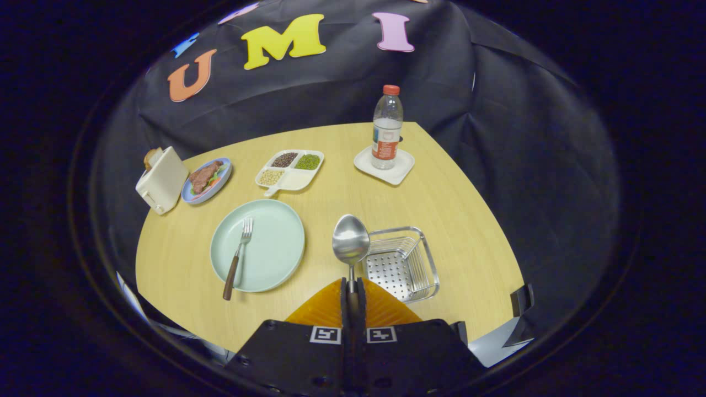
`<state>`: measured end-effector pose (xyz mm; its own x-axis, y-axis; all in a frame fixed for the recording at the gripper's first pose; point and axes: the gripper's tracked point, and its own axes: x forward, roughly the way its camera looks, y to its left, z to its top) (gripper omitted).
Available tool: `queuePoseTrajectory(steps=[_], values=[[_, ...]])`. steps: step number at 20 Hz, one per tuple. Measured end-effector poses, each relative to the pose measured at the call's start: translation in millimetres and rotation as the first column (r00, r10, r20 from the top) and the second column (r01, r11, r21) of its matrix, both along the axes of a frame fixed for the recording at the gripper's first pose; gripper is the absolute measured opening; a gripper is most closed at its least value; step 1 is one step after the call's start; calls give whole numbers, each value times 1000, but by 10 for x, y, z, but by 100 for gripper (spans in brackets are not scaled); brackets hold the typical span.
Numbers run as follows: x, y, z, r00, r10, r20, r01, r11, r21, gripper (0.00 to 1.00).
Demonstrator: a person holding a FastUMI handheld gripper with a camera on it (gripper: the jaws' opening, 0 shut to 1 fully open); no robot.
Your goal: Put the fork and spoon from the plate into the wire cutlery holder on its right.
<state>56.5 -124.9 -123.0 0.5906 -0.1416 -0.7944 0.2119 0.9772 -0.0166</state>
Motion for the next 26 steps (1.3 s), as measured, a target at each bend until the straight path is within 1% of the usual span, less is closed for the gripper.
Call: queuePoseTrajectory(steps=[5,8,10,17,18,20,22,23,24,26], values=[[-147,-325,-13,999,-36,-5,36,999,22,2],[-175,-392,-39,998,-56,-14,57,996,63,2],[-179,-450,-53,998,-61,-19,62,996,64,2],[-165,-466,104,999,-32,37,32,999,16,2],[-166,-469,133,999,-25,46,24,1000,4,4],[-156,-470,181,998,-17,66,19,1000,-24,4],[-94,-518,305,993,-14,121,23,997,-74,3],[-59,-533,378,988,-7,152,23,995,-99,4],[-58,-530,434,984,-2,177,25,992,-127,6],[-22,-513,572,973,27,229,17,982,-186,32]])
